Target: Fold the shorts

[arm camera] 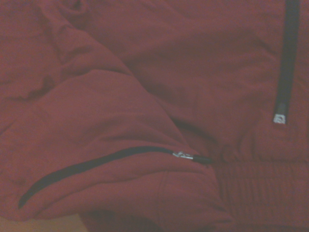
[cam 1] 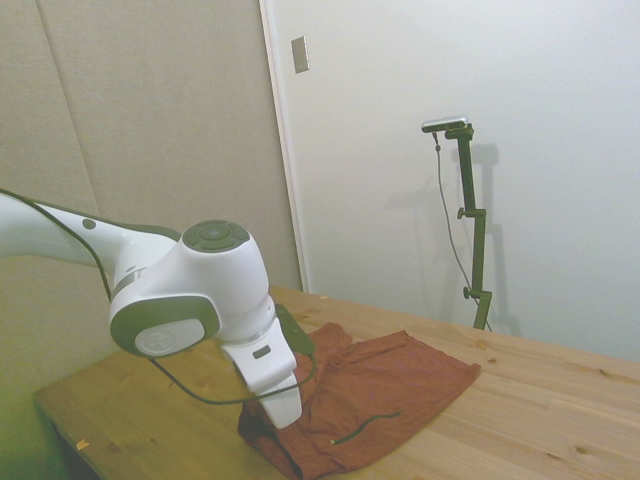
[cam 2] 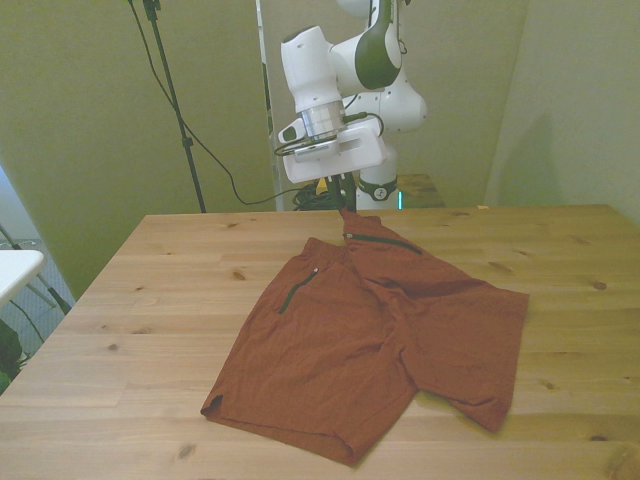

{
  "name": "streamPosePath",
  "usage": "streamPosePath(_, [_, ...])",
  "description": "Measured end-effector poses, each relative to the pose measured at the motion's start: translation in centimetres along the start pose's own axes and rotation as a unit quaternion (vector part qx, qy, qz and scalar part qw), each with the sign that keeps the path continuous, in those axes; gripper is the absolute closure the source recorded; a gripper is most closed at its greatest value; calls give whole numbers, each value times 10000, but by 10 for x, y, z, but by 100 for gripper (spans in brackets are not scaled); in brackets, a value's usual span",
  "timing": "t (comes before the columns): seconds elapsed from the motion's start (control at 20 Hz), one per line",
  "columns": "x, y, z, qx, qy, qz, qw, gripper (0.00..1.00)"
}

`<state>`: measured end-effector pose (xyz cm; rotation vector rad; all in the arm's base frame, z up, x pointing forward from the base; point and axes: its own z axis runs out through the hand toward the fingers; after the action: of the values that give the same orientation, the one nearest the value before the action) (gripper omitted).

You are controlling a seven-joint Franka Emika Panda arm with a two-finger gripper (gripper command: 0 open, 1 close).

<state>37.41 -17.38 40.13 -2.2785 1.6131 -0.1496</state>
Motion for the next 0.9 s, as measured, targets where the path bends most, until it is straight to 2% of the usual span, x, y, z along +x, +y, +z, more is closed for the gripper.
streamPosePath(0.15, [13,19,10,-90,-63,92,9999,0])
streamPosePath(0.4, [19,21,27,-212,-115,97,9997,0])
streamPosePath(0.9, [22,20,28,-225,-110,58,9997,0])
